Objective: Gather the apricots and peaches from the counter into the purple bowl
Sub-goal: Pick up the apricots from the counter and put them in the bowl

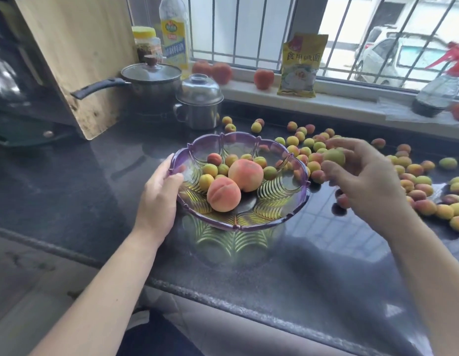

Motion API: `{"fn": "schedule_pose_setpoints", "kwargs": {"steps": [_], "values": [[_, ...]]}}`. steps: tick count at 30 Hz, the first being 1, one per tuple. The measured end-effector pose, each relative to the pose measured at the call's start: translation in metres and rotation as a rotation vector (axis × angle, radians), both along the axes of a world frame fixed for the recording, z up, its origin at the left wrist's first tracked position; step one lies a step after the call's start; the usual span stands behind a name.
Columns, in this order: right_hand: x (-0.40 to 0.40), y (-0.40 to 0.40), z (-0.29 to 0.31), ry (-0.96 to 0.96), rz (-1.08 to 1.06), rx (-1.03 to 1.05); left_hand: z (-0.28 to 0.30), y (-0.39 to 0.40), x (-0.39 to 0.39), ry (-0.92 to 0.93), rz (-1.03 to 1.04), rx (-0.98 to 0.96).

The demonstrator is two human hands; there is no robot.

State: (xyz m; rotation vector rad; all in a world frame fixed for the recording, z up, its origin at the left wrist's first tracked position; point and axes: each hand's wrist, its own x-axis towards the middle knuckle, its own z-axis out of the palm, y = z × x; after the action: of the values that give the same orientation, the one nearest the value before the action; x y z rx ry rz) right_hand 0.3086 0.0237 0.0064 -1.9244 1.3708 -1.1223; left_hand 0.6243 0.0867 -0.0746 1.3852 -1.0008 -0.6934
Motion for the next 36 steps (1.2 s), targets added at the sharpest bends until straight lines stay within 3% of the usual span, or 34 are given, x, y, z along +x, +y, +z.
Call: {"fn": "schedule_pose_setpoints", "kwargs": {"steps": [2,7,10,13,16,30,32,36], "values": [[0.017,-0.009,0.019,0.14,0.088,0.0,0.001,0.0,-0.001,-0.003,-0.001,0.002],[0.069,-0.029,0.027,0.89,0.323,-0.046,-0.001,-0.001,0.0,0.004,0.005,-0.003],[0.082,-0.036,0.015,1.171,0.276,-0.111,-0.002,-0.001,0.003,0.003,0.007,0.002],[0.081,-0.04,0.01,1.318,0.208,-0.163,-0.005,-0.002,0.005,0.012,-0.002,0.008],[0.078,-0.042,0.008,1.312,0.163,-0.255,-0.008,-0.005,0.007,0.001,-0.006,0.002],[0.086,-0.047,0.007,1.28,0.246,-0.252,-0.004,-0.002,0.001,0.007,-0.005,-0.021],[0.07,-0.045,0.011,1.065,0.184,-0.229,-0.003,-0.002,0.001,0.005,-0.004,-0.025],[0.019,-0.037,0.0,0.346,-0.166,-0.314,-0.003,-0.004,-0.002,-0.014,0.009,-0.03]]}}
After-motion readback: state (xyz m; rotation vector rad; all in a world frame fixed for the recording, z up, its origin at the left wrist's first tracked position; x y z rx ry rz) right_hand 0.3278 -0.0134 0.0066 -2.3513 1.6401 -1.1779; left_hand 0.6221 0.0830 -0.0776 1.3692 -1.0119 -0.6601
